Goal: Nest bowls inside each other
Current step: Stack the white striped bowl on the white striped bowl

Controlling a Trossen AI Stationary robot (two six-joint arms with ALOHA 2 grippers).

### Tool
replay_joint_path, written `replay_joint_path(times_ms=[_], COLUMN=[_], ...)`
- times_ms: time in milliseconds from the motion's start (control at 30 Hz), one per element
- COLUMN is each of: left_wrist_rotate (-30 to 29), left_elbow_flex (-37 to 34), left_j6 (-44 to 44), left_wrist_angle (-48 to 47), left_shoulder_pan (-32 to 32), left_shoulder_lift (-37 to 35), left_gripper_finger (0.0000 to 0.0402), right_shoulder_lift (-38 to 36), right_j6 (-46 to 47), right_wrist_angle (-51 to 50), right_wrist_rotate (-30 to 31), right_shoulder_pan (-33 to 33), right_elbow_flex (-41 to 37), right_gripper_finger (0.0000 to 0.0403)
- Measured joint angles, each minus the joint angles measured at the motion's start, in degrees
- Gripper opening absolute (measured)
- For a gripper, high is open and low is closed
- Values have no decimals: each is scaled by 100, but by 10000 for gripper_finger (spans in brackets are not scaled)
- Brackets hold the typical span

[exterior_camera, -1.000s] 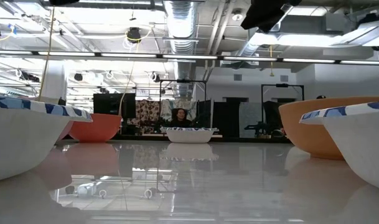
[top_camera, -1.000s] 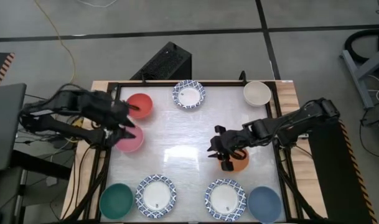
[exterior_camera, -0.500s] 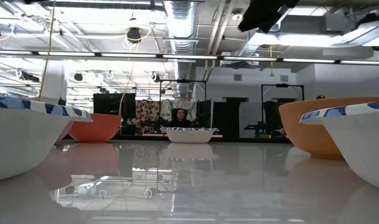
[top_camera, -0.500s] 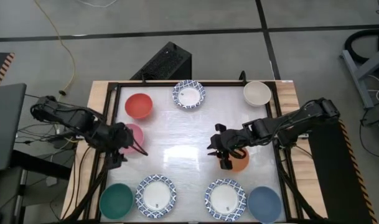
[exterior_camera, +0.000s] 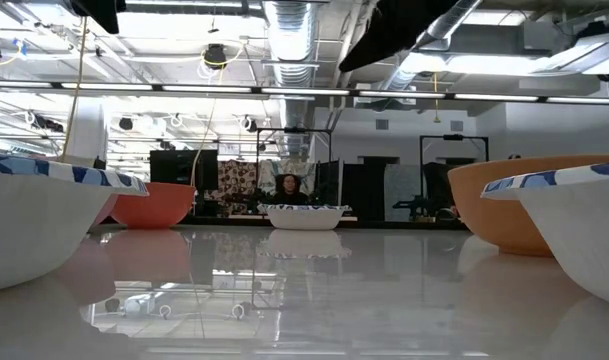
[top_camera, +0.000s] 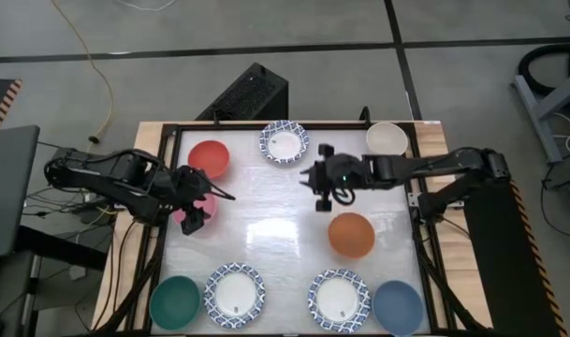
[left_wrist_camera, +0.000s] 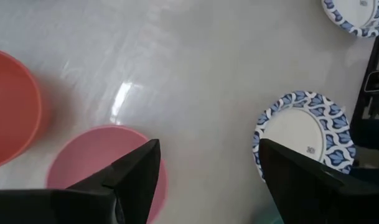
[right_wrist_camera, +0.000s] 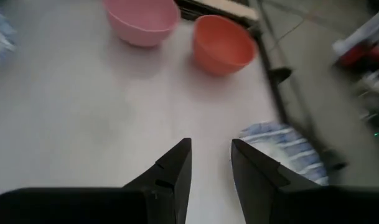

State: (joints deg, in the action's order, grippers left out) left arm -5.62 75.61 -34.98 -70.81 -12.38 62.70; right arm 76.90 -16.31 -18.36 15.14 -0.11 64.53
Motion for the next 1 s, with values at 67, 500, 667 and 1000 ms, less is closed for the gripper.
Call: replay_joint_path(times_ms=[67, 500, 667, 1000], left_wrist_rotate=[-98, -424, -658, -818], left_elbow_flex=[2, 2, 0, 0], left_j6=[0, -238, -57, -101], left_wrist_angle=[2, 4, 65, 107], left_shoulder_pan=[-2, 0, 0, -2], left_shoulder_lift=[0, 0, 0, 0], left_gripper_finger=[261, 261, 261, 261], right_shoulder_lift=[0, -133, 155, 1857], right_j6=[-580, -489, -406, -555], right_wrist_angle=[105, -231, 250, -1056], right_wrist_rotate=[-29, -296, 237, 321], right_shoulder_pan=[-182, -1223, -1532, -1598], right_elbow_flex=[0, -9, 11, 858], right_gripper_finger=[134, 134, 135, 227])
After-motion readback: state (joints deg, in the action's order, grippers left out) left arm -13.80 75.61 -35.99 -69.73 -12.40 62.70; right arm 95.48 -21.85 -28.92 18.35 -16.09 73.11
